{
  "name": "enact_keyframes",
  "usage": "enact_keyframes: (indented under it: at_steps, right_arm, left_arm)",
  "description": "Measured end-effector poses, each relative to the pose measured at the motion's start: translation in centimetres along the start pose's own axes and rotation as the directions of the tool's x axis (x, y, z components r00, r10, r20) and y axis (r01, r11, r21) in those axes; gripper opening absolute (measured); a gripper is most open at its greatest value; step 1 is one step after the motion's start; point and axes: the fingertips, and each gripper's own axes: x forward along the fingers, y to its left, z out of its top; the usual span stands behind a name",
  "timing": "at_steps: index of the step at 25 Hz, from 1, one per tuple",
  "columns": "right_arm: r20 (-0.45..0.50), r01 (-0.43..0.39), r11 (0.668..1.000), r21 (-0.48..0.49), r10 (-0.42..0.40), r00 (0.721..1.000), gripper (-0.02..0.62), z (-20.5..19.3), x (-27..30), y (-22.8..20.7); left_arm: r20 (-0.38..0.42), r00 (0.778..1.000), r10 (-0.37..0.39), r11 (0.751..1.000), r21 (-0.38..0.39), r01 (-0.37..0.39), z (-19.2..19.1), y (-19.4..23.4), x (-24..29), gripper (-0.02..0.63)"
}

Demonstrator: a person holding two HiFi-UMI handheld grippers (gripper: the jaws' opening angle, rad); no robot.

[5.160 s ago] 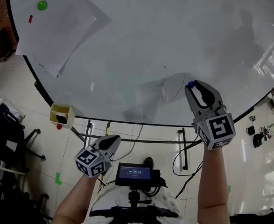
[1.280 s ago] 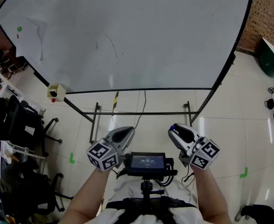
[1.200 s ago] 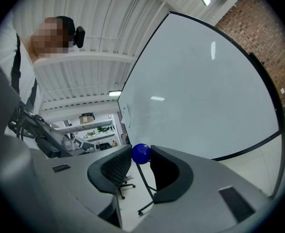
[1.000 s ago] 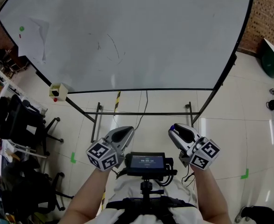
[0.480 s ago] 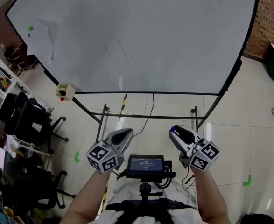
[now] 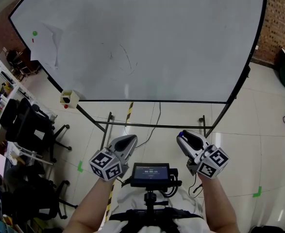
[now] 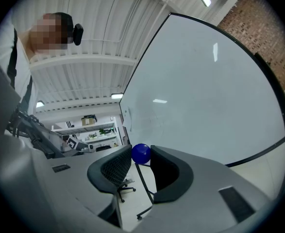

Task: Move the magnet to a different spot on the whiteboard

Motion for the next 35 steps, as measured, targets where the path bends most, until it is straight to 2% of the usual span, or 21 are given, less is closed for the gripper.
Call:
enact_keyframes:
  at_steps: [12,19,28,35]
  right_arm:
    - [-0.01,-0.008,0.997,-0.083,0.008,1.0,0.153,2.7,2.4,-1.0]
    - [-0.048,0.052,0.984,-0.17,-0.061,0.997,0.153,4.0,4.7,-2.8]
    - [-0.022,0.17,0.927,-0.335,-0.188,0.982,0.153,10.1,7.2,-7.0]
    - [-0.016,0.235,0.864,-0.445,-0.271,0.963,0.153,13.7,10.0,-10.3]
  left_arm:
    - [0.026,0.999,0.04,0.999,0.001,-0.04,1.5,1.9,0.5,0.006]
    - [0.027,1.0,0.013,1.0,-0.003,-0.013,2.2,3.8,1.7,0.007]
    - [0.053,0.997,-0.056,0.998,-0.003,0.056,4.6,6.8,6.0,0.007]
    - [0.059,0.994,-0.088,0.996,0.031,0.086,6.5,10.2,8.8,0.006]
